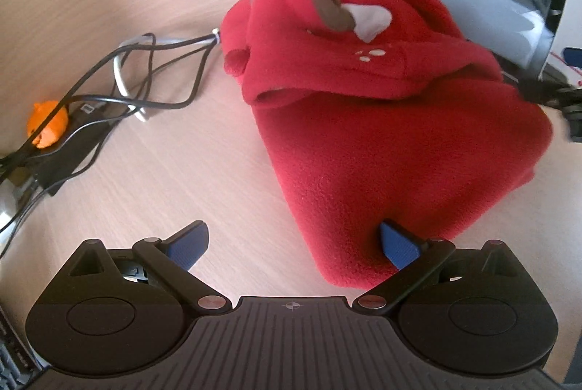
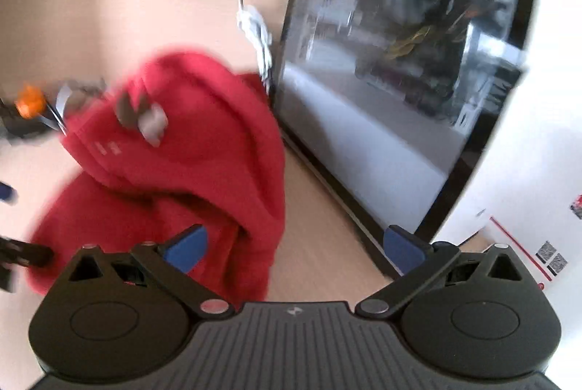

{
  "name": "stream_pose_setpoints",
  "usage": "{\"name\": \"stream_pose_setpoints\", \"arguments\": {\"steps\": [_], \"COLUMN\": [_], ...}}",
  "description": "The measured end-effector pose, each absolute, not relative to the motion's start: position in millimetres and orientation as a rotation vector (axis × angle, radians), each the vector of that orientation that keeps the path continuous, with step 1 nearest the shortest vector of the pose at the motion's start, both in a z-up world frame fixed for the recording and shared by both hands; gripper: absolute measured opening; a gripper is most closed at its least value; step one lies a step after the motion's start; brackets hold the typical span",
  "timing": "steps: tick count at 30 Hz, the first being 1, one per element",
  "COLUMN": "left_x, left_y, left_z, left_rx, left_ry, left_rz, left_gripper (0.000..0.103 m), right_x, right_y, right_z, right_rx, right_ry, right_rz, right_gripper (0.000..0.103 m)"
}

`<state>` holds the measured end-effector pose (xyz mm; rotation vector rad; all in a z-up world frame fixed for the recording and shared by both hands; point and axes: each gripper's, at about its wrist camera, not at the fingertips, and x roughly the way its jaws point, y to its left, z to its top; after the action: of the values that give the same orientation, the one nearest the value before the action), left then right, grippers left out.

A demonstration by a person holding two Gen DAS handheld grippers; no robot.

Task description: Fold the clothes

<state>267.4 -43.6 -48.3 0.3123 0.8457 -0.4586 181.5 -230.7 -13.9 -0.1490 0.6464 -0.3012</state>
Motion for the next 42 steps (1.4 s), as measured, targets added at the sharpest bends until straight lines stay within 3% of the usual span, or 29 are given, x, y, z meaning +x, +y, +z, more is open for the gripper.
{"name": "stream_pose_setpoints", "arguments": {"steps": [4,10,16,22,42], "left_x": [271.3,280.0,293.6,313.9,376.9], "left_y": [-45.8,-30.2,-8.5,-1.4,13.3], "left_z": [-46.8,-31.9,6.1,16.9,-5.7], "left_rx": [0.342,0.285,-0.038,-0.112,-0.323], "left_ry": [0.853,0.846,0.761,0.715,0.751], "left_rz": [-0.462,-0.45,-0.69,-0.648,-0.612], "left_gripper": [0.102,0.101,0.101,0.101,0.101], "right_x": [195.0,191.9,234.1,318.0,328.5], "right_y": [-243.3,-267.0,-274.9,-279.7,-261.6], "right_z": [-38.5,1.6,35.4,-13.2,-13.4], "right_rx": [-0.138,0.098,0.314,0.484,0.326], "right_ry": [0.733,0.749,0.645,0.831,0.814], "right_rz": [-0.271,-0.014,0.176,0.219,0.198], "right_gripper": [0.103,0.103,0.103,0.103,0.103]}}
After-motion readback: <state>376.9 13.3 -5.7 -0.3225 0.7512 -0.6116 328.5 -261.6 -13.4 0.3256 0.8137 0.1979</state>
